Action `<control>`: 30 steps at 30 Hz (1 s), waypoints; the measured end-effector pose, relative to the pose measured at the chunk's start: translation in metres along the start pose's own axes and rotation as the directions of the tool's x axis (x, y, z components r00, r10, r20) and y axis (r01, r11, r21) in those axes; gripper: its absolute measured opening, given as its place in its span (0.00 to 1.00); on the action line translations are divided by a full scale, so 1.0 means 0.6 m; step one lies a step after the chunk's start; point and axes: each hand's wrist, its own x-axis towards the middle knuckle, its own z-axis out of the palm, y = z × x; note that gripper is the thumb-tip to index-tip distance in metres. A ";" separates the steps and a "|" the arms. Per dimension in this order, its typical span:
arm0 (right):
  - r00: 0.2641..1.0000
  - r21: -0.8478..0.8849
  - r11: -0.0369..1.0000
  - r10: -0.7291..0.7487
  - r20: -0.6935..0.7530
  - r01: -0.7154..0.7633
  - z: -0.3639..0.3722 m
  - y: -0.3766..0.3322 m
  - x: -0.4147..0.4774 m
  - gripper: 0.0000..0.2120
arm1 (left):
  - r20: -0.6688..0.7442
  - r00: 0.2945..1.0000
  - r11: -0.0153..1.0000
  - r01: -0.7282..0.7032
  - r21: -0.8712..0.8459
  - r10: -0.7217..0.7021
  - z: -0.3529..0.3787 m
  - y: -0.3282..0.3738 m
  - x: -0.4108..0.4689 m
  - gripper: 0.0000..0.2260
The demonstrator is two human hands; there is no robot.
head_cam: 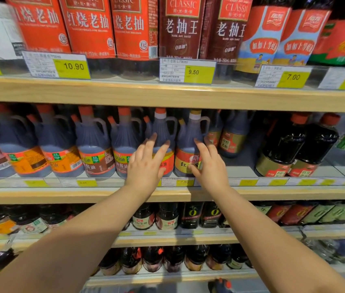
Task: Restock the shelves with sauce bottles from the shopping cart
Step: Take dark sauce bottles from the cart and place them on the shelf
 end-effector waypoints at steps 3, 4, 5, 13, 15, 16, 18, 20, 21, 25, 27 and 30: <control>1.000 -0.025 0.999 0.021 0.014 -0.021 -0.009 -0.013 -0.009 0.34 | 0.090 0.996 0.996 0.013 -0.092 -0.004 -0.018 0.007 -0.021 0.34; 1.000 -0.036 0.999 0.016 0.010 -0.016 -0.012 -0.021 -0.016 0.33 | 0.131 0.991 0.994 0.013 -0.108 0.001 -0.029 0.007 -0.033 0.33; 1.000 -0.043 0.999 0.005 0.017 -0.004 -0.017 -0.034 -0.024 0.33 | 0.187 0.982 0.994 0.012 -0.110 0.009 -0.040 0.004 -0.049 0.33; 0.626 0.031 0.955 -0.216 0.749 0.294 -0.043 -0.202 -0.131 0.32 | 0.771 0.587 0.952 0.296 0.081 -0.248 -0.136 -0.063 -0.328 0.29; 0.416 0.091 0.933 -0.240 0.877 0.347 -0.043 -0.248 -0.179 0.32 | 0.795 0.508 0.927 0.335 0.170 -0.330 -0.166 -0.080 -0.416 0.26; 0.330 0.118 0.927 -0.243 0.912 0.356 -0.043 -0.270 -0.203 0.32 | 0.797 0.481 0.914 0.347 0.208 -0.365 -0.182 -0.088 -0.459 0.26; 0.205 0.170 0.915 -0.257 0.944 0.365 -0.043 -0.313 -0.248 0.33 | 0.807 0.406 0.876 0.404 0.262 -0.429 -0.217 -0.106 -0.541 0.25; 0.116 0.191 0.892 -0.259 0.959 0.409 -0.038 -0.348 -0.286 0.32 | 0.811 0.332 0.829 0.474 0.298 -0.481 -0.252 -0.119 -0.610 0.25; 0.082 0.197 0.883 -0.255 0.963 0.426 -0.034 -0.364 -0.304 0.31 | 0.809 0.297 0.803 0.502 0.320 -0.507 -0.270 -0.122 -0.642 0.27; -0.029 0.255 0.849 -0.273 0.962 0.463 -0.011 -0.414 -0.362 0.26 | 0.797 0.163 0.655 0.675 0.339 -0.581 -0.319 -0.117 -0.750 0.28; -0.088 0.293 0.814 -0.289 0.953 0.502 0.003 -0.434 -0.382 0.26 | 0.785 0.063 0.537 0.762 0.360 -0.616 -0.325 -0.114 -0.794 0.25; -0.145 0.336 0.784 -0.307 0.941 0.522 0.028 -0.459 -0.399 0.27 | 0.739 -0.028 0.337 0.878 0.340 -0.673 -0.325 -0.096 -0.827 0.24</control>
